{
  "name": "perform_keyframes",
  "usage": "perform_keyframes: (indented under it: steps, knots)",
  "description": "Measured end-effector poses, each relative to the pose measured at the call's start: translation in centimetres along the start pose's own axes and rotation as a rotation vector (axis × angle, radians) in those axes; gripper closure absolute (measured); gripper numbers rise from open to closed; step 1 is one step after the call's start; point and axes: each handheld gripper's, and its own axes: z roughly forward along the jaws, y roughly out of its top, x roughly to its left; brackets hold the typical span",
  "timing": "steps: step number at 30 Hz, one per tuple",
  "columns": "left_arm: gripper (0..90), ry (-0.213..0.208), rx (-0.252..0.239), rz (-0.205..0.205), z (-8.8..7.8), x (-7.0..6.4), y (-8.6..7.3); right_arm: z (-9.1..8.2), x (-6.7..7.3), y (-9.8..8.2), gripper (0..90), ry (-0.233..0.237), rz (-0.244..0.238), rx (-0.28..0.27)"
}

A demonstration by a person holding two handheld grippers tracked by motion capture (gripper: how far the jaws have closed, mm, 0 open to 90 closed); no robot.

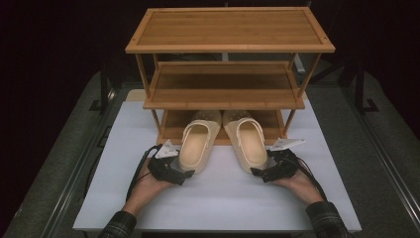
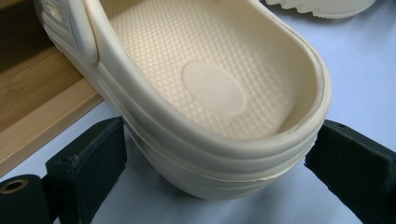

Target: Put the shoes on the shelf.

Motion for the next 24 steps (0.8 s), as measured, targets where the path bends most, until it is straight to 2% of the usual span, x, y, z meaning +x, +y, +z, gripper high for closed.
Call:
perform_keyframes:
  steps: [2,5,13,19,24]
  knots:
    - [5.4,0.001,0.003,0.001,0.0,0.0,0.1,0.0,0.0,0.0,3.2,0.001,0.003,0.003]
    - [5.5,-0.005,-0.019,-0.031,0.5,-0.1,0.6,0.2,0.1,0.4,3.3,-0.004,0.024,-0.009]
    - [6.5,-0.013,-0.041,-0.034,2.0,-0.4,1.6,1.7,0.7,1.8,6.4,-0.024,0.015,-0.01]
    - [6.9,0.001,-0.031,-0.03,3.2,-0.7,2.5,2.7,1.1,2.3,9.0,-0.04,0.018,-0.019]
    - [11.7,0.018,-0.031,-0.026,4.2,-1.1,3.1,3.7,1.6,3.1,13.9,-0.05,0.026,-0.029]
